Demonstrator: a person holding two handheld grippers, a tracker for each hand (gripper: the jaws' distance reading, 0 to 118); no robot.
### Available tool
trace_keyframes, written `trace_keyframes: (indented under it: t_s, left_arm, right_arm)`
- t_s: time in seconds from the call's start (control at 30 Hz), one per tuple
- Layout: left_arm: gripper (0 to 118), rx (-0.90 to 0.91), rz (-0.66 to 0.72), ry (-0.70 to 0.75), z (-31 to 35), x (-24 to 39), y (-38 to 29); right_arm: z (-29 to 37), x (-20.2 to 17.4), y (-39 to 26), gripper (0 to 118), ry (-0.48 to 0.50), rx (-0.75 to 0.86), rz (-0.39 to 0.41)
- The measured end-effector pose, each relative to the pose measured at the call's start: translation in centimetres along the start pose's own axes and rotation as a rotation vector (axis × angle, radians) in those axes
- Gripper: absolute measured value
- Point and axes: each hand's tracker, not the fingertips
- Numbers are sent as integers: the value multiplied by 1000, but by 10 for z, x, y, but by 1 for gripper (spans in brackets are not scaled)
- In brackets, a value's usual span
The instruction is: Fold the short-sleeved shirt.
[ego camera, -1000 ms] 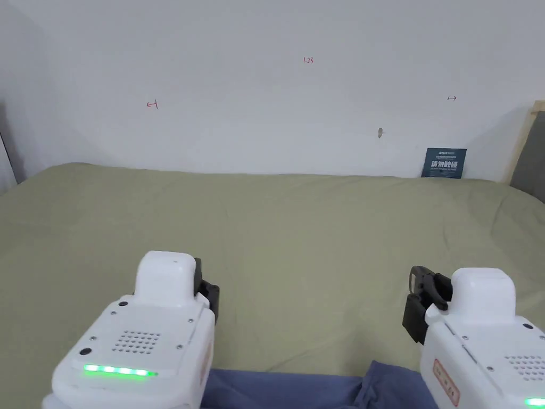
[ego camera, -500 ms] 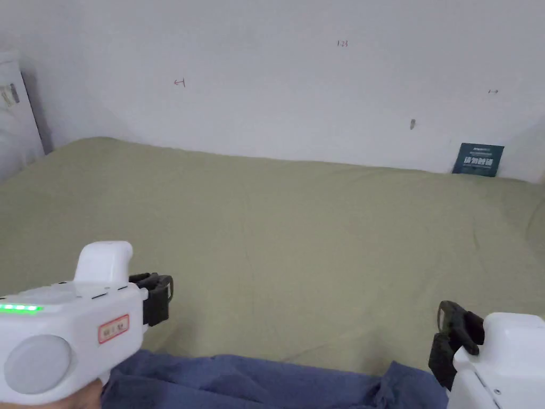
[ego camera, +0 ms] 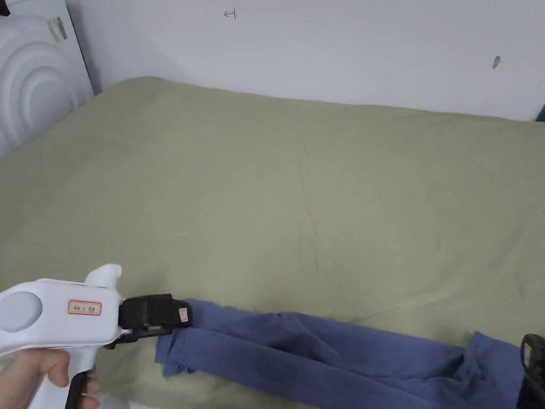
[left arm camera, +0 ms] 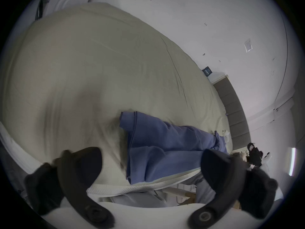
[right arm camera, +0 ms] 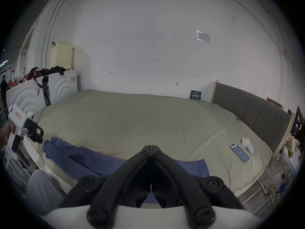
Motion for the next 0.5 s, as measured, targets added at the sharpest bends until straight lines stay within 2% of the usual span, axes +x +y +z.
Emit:
trace_keyframes:
  t_s: [0.17,0.5]
  left_arm:
    - [118,-66,126,-145,-24,-21,10]
    - [118,-130,127,-244,-57,-25,16]
  right_arm:
    - [-2,-6,-3,1,12,-30,11]
    - [-3,2,-9,1,-4,-69,-1]
